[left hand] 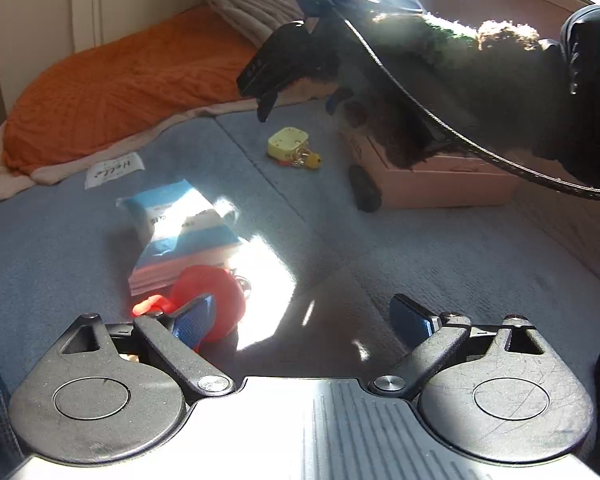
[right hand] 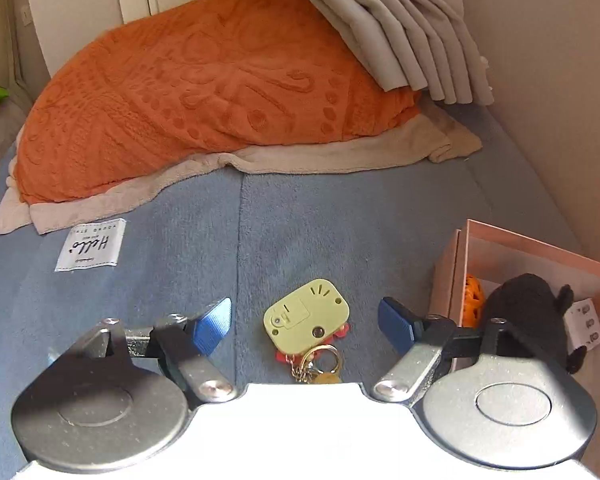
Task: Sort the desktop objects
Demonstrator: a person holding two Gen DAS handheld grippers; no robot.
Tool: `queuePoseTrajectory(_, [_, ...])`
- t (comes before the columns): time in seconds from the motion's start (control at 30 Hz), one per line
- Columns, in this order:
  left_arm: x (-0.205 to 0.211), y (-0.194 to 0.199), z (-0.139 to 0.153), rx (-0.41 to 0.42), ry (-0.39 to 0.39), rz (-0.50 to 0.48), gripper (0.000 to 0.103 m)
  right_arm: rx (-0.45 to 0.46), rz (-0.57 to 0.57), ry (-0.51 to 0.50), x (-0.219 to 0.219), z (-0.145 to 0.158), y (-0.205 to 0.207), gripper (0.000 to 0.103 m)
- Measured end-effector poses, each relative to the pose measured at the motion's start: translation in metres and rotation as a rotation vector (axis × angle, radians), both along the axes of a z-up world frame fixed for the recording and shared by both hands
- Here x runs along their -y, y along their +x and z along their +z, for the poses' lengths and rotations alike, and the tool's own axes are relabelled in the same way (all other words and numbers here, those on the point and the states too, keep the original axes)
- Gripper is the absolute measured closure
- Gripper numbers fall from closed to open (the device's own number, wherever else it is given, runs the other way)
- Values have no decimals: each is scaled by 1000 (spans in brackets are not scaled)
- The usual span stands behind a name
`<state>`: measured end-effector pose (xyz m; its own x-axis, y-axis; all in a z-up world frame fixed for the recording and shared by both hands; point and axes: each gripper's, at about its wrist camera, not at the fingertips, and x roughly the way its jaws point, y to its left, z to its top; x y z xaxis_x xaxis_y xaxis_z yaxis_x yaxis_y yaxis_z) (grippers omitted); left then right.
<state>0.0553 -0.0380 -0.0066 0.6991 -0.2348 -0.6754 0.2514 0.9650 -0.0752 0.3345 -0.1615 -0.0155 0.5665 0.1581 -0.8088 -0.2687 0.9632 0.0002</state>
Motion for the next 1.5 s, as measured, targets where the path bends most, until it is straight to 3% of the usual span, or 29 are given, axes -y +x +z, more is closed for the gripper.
queuePoseTrajectory(0.1, [-5,4,-1,-36,-35,19,5,-39,-44,-65,-9,-29,18,26])
queuePoseTrajectory(0.13, [-7,5,-2,-40,-37,24,4,-37,-30,-86,-12,-34,16,42])
queuePoseTrajectory(0.17, [-7,5,-1,-43,-38,30,4,-53,-9,-91,-13,-37,13,46])
queuePoseTrajectory(0.33, [-13,7,1,-66,-86,50,4,-64,103,-57,-8,-17,-30,46])
queuePoseTrajectory(0.43, [-8,5,0,-66,-70,34,4,-171,252,72,2,11,-68,45])
queuePoseTrajectory(0.5, [-4,4,-2,-76,-61,9,4,-164,294,135,16,33,-92,35])
queuePoseTrajectory(0.57, [0,2,-5,-85,-44,-10,3,-53,250,99,32,53,-116,34])
queuePoseTrajectory(0.63, [4,1,-7,-87,-23,-19,3,79,186,-13,43,59,-137,42])
queuePoseTrajectory(0.7, [3,1,-8,-82,-7,-12,3,131,122,-74,51,50,-152,55])
queuePoseTrajectory(0.8, [-5,5,-7,-60,19,40,3,53,6,-5,64,22,-153,58])
queuePoseTrajectory(0.9, [-14,7,-9,-64,26,76,3,58,-86,5,64,-6,-149,59])
queuePoseTrajectory(1.13, [-5,6,-14,-33,107,42,3,-39,-263,103,59,-47,-129,67])
queuePoseTrajectory(1.2, [-3,5,-15,-28,125,32,3,-21,-248,95,58,-46,-132,82])
queuePoseTrajectory(1.37, [-1,8,-17,-26,126,30,2,22,-123,41,58,-31,-156,81])
queuePoseTrajectory(1.5, [4,7,-19,-25,136,19,2,-37,-39,25,70,-24,-184,81])
